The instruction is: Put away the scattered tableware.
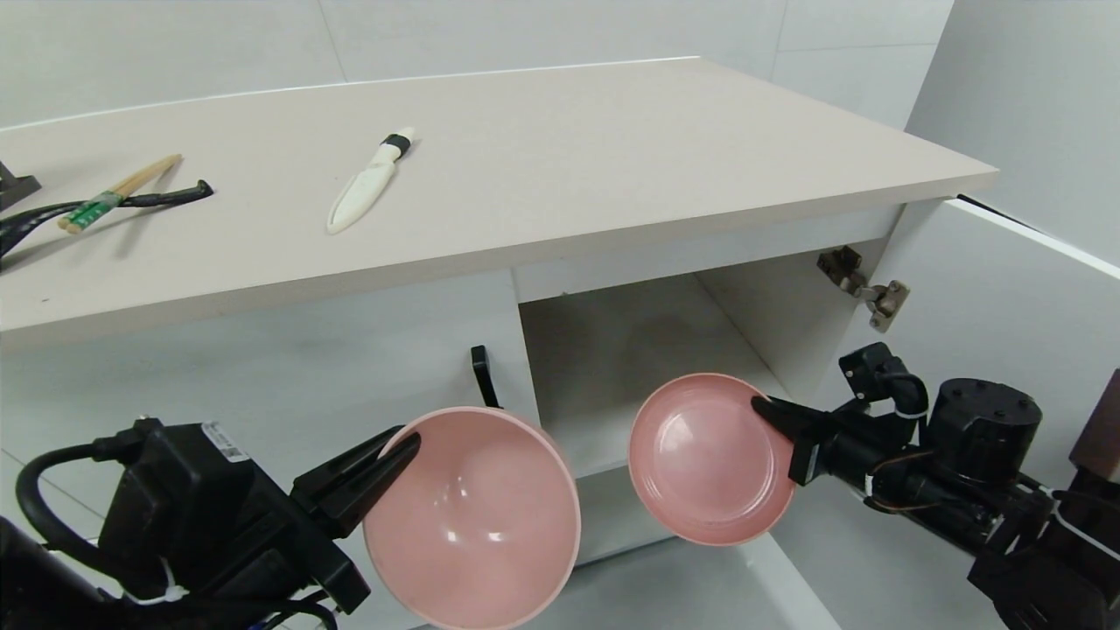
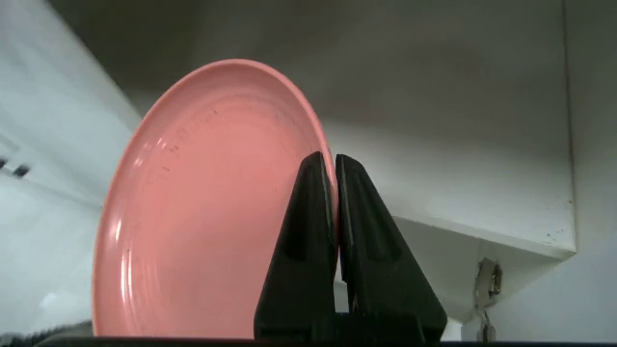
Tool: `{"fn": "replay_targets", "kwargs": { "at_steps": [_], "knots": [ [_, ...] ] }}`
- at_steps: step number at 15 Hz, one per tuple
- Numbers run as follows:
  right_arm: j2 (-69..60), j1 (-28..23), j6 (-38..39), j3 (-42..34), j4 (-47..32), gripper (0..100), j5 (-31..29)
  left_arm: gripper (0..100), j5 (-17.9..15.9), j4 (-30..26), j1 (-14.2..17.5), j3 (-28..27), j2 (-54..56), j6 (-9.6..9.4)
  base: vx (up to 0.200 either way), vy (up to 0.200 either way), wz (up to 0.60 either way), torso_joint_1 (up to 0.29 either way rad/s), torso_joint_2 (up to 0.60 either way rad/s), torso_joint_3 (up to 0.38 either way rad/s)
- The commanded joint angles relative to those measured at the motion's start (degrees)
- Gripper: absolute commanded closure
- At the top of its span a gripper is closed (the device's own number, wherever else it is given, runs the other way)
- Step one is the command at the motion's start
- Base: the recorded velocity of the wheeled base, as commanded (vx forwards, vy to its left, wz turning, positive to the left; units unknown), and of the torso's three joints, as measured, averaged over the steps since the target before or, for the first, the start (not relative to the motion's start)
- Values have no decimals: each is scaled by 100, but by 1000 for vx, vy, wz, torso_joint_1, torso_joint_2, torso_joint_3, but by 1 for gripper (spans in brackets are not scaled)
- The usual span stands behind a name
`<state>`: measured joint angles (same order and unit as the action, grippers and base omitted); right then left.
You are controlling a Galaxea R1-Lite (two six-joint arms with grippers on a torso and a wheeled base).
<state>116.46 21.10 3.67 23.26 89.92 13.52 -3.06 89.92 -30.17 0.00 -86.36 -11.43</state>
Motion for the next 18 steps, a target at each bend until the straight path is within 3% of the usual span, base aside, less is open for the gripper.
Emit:
{"fn": "replay_targets", "kwargs": {
  "at_steps": [1,18],
  "knots": [
    [378,69,160,293,8,100,-51,100,-2,8,11,0,-21,1,0,0,0,0,0,0],
    [2250,113,740,2578,8,100,-201,100,-2,8,11,0,102,-25,0,0,0,0,0,0]
  ]
}}
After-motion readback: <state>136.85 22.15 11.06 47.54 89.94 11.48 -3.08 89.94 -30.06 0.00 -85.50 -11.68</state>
